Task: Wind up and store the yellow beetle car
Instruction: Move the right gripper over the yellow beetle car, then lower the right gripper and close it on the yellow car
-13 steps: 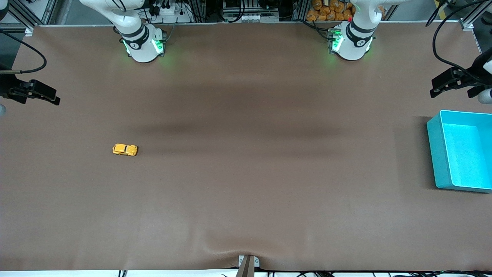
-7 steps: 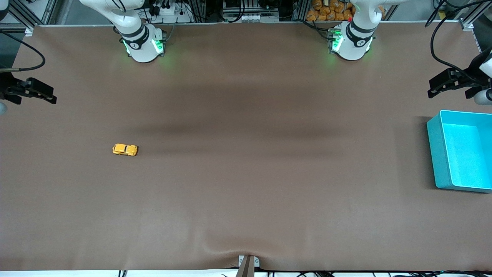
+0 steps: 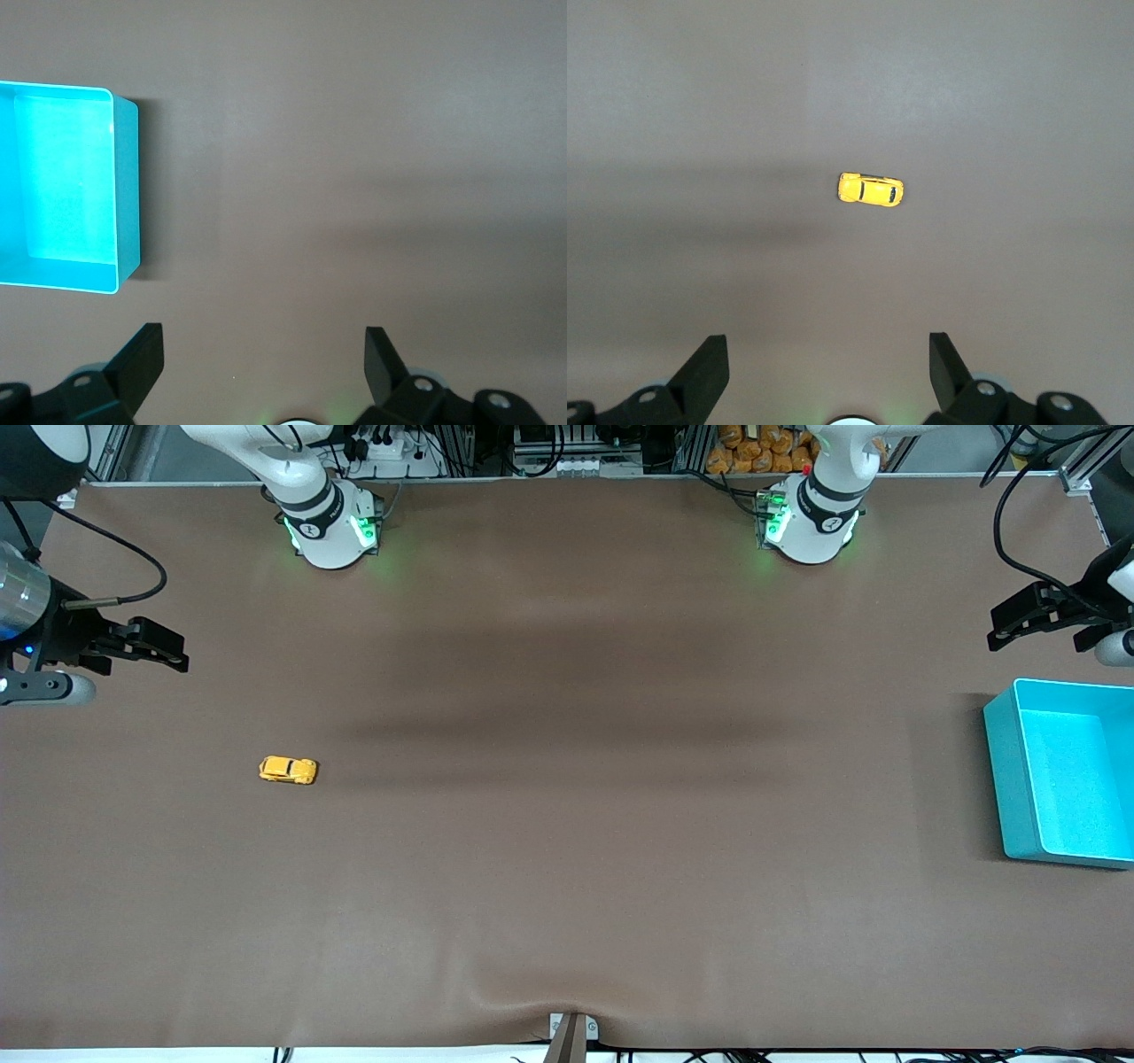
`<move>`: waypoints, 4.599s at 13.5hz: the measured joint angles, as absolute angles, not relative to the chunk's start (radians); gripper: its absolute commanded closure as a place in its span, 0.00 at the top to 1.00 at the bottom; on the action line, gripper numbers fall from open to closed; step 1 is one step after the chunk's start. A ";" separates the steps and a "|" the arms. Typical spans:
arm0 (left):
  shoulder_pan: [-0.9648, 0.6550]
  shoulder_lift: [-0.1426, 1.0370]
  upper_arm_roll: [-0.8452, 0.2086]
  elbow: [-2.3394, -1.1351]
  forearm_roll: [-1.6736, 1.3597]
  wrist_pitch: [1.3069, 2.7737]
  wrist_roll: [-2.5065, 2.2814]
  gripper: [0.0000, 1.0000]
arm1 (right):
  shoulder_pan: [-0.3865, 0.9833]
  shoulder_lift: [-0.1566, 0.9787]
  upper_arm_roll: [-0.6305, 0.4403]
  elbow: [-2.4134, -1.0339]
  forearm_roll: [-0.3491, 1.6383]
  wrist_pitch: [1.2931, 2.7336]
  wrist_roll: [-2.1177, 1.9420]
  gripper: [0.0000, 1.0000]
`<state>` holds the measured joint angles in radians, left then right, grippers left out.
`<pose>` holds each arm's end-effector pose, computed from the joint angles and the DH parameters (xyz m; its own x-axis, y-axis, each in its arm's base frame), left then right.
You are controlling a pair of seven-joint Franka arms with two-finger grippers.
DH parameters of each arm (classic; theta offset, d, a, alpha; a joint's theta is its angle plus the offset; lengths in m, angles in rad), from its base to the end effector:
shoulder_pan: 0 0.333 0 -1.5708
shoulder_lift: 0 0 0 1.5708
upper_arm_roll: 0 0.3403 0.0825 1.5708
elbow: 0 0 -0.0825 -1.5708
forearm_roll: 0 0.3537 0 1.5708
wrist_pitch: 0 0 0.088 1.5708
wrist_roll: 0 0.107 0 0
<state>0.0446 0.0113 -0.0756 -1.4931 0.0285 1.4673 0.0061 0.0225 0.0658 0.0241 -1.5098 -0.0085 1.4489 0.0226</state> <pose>0.5176 -0.0125 0.6680 0.9987 -0.0342 -0.0372 -0.0352 -0.9990 -0.0274 0.5320 0.0233 0.6307 0.9918 0.0227 -0.1262 0.0242 -0.9997 0.0098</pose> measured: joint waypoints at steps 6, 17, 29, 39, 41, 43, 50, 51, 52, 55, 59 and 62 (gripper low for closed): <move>0.047 0.011 -0.072 -1.492 0.029 1.468 0.006 1.00 | 0.017 0.078 0.015 -1.510 -0.009 1.447 0.034 1.00; 0.052 0.011 -0.070 -1.491 0.029 1.468 0.006 1.00 | 0.007 0.179 0.012 -1.511 0.011 1.480 0.639 1.00; 0.053 0.011 -0.066 -1.492 0.029 1.468 0.006 1.00 | -0.041 0.220 0.005 -1.775 0.062 1.874 1.279 1.00; 0.069 -0.019 -0.064 -1.484 0.029 1.465 0.020 1.00 | -0.061 0.217 0.003 -2.043 0.037 2.212 1.611 1.00; 0.070 -0.008 -0.064 -1.486 0.029 1.465 0.020 1.00 | -0.081 0.227 0.001 -2.082 0.036 2.253 1.653 1.00; 0.070 -0.003 -0.064 -1.486 0.029 1.465 0.020 1.00 | -0.089 0.254 0.001 -2.099 0.036 2.285 1.696 1.00; 0.072 -0.004 -0.063 -1.483 0.029 1.466 0.020 1.00 | -0.084 0.356 0.010 -2.105 0.022 2.348 1.711 1.00; 0.073 -0.004 -0.063 -1.482 0.029 1.466 0.020 1.00 | -0.080 0.359 0.012 -2.107 0.018 2.347 1.704 1.00; 0.075 -0.004 -0.063 -1.482 0.029 1.466 0.020 1.00 | -0.075 0.363 0.015 -2.108 0.017 2.347 1.703 1.00; 0.085 -0.004 -0.063 -1.482 0.029 1.466 0.020 1.00 | -0.064 0.372 0.017 -2.120 0.016 2.369 1.702 0.98; 0.102 -0.004 -0.062 -1.482 0.029 1.466 0.020 1.00 | -0.064 0.373 0.016 -2.155 0.016 2.421 1.693 0.85; 0.102 -0.004 -0.062 -1.483 0.029 1.466 0.020 1.00 | -0.065 0.374 0.015 -2.191 0.015 2.467 1.667 0.76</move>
